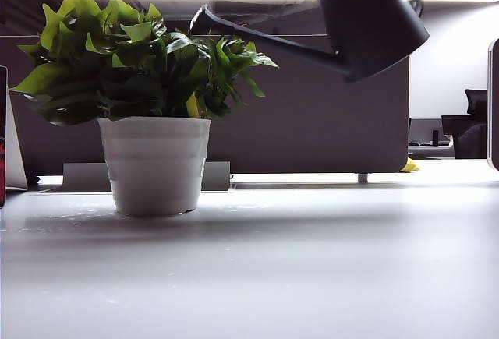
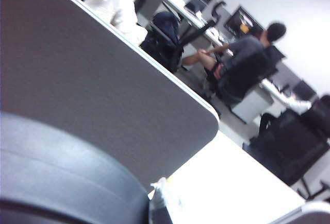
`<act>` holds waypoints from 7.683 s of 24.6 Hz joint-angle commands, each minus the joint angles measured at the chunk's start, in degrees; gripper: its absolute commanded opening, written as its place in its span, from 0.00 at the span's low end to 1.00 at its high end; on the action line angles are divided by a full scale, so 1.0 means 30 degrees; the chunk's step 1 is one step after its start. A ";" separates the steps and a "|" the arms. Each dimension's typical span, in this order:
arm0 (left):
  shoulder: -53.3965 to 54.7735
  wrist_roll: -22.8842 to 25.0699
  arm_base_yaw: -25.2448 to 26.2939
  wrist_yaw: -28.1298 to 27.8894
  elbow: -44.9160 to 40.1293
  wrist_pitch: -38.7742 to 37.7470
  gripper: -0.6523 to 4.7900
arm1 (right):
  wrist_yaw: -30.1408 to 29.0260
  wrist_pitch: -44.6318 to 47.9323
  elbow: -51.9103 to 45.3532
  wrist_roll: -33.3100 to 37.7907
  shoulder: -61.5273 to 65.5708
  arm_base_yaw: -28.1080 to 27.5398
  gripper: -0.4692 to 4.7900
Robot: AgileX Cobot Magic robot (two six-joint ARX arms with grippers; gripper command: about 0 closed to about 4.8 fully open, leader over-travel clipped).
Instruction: Pick up the watering can from the table, water the potted plant, and put the can back.
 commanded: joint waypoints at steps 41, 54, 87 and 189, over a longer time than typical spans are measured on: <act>0.0291 -0.0991 -0.0051 0.2178 0.0073 0.0248 1.00 | 0.1122 0.5756 0.0663 -0.6324 0.0291 0.1559 0.08; 0.0291 -0.0984 -0.0051 0.2178 0.0073 0.0248 1.00 | 0.1406 0.6178 0.0663 -0.7074 0.0291 0.1770 0.08; 0.0379 -0.0925 -0.0044 0.2106 0.0073 0.0240 1.00 | 0.1566 0.6419 0.0663 -0.7628 0.0291 0.1792 0.08; 0.1348 -0.2208 -0.3089 0.3038 0.0036 0.0962 1.00 | -0.1086 2.0181 -2.2571 1.1548 -0.1348 -0.1392 0.08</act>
